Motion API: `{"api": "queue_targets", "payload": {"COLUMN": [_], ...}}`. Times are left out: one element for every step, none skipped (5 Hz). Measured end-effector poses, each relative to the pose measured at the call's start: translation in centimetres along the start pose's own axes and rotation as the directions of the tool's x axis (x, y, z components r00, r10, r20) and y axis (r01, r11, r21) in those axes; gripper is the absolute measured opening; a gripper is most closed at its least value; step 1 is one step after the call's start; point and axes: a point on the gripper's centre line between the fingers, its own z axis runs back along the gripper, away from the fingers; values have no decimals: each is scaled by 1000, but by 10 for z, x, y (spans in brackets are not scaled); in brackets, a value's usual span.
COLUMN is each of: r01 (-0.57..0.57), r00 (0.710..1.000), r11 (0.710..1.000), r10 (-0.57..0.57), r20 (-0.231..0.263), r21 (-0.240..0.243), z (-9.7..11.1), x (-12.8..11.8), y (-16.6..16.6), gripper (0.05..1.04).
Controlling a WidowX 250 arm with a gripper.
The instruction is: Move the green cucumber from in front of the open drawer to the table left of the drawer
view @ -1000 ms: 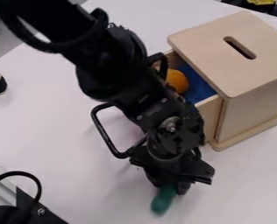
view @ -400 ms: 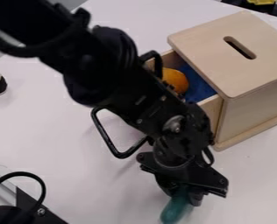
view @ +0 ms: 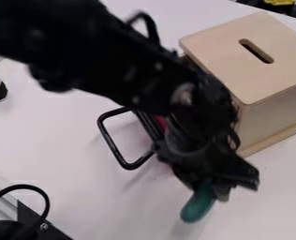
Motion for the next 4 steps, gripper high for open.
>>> {"api": "queue_targets", "payload": {"r01": [-53, -150, -235, -324], "r00": [996, 980, 955, 928], "r11": [999, 989, 972, 944], "r10": [53, 149, 228, 305], "r20": [78, 132, 191, 215], "r21": [-5, -7, 17, 60], "z": [35, 56, 77, 83], "x": [17, 29, 47, 62], "y": [8, 29, 51, 78], "gripper": [430, 430, 429, 427]}}
